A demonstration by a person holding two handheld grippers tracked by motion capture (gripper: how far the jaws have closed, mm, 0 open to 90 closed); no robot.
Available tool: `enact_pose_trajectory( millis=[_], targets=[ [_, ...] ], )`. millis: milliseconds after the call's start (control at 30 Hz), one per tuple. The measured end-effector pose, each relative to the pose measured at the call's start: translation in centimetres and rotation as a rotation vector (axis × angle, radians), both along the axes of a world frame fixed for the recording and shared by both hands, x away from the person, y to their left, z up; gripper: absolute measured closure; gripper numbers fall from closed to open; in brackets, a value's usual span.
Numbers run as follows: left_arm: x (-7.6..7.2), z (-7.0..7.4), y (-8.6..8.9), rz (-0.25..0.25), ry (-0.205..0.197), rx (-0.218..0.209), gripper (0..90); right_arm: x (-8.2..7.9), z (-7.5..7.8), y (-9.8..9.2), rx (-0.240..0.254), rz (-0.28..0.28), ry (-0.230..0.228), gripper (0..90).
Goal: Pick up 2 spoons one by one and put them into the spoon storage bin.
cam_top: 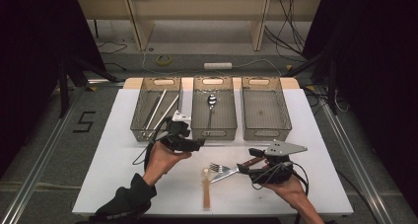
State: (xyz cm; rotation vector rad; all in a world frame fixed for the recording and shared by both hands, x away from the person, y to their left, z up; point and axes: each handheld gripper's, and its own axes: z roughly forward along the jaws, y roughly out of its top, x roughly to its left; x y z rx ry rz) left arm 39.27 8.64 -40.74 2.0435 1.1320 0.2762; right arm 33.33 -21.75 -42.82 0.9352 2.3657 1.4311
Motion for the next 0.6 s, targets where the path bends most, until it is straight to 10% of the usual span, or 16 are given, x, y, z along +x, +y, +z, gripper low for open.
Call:
enact_pose_trajectory(
  millis=[600],
  targets=[
    [-5.3,-3.9,-2.2,-0.060,0.097,0.052,30.2,-0.2,0.1,-0.1,0.004,-0.002,0.001,29.3]
  ],
)
